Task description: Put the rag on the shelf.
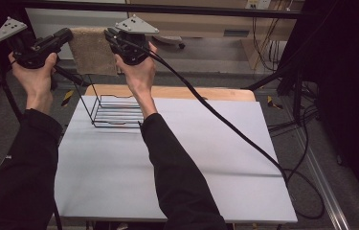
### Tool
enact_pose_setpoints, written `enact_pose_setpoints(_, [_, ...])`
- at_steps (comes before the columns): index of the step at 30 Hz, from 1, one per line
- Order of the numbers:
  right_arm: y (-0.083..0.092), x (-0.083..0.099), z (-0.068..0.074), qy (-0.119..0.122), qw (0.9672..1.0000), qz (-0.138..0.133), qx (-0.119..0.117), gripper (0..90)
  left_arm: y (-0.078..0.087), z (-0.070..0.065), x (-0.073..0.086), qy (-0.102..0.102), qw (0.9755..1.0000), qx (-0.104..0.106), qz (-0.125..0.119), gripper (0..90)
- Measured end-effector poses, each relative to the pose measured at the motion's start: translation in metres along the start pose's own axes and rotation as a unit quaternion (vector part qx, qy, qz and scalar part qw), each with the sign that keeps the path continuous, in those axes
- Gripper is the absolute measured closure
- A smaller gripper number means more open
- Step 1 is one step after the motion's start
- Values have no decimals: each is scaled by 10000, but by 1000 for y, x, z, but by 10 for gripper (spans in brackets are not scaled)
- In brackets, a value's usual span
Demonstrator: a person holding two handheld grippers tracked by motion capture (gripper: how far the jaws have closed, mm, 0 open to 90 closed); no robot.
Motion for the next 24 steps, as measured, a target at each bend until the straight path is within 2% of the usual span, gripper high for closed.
enact_pose_setpoints(5, [-4, 1, -5, 58, 10000, 36, 41, 842, -10, 2, 2, -99, 9999, -40, 46, 860])
enact_pose_setpoints(19, [-19, 13, -17, 50, 9998, 184, 73, 842, -26, 14, 12, -15, 9998, -75, 173, 860])
enact_pose_setpoints(24, [-24, 13, -19, 138, 9997, 205, 67, 842, -29, 17, 14, -2, 9998, -83, 156, 860])
Point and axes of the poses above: each handheld gripper's, and its own axes: y roughly backward along the jaws, x roughly out of its underside, z roughly to its left, the point moved 3 cm from there along -y, roughly forward along the jaws, and after that the axes turned 1 degree about -z, right-handed, at the moved point
